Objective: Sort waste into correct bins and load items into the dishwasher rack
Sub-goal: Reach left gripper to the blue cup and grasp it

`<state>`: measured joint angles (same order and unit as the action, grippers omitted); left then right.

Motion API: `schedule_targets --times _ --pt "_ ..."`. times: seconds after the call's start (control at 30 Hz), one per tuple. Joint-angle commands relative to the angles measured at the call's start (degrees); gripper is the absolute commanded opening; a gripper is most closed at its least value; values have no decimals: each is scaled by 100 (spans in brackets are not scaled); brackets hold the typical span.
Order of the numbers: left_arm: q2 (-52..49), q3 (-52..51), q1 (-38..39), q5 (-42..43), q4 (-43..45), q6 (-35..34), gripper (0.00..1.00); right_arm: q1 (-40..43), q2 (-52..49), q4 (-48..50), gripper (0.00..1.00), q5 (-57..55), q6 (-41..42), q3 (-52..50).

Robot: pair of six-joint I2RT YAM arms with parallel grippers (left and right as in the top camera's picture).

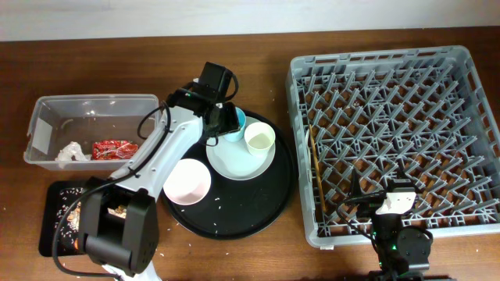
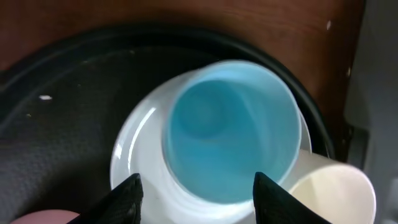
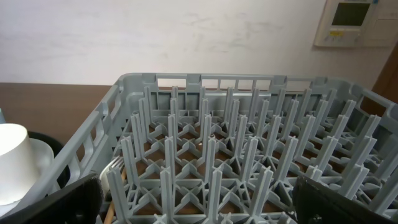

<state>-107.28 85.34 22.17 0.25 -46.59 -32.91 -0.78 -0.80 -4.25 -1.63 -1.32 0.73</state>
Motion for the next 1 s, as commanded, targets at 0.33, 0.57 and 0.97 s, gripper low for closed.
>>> schedule_targets --times 0.33,0.57,0.97 --pt "-553 -85 17 -610 249 -376 38 42 39 -22 99 -52 33 -42" --pt "-551 -50 15 -610 234 -372 19 42 39 -22 99 -52 33 -42" --pt "2712 280 -780 1137 -1137 1401 0 42 39 -22 99 -52 33 -42"
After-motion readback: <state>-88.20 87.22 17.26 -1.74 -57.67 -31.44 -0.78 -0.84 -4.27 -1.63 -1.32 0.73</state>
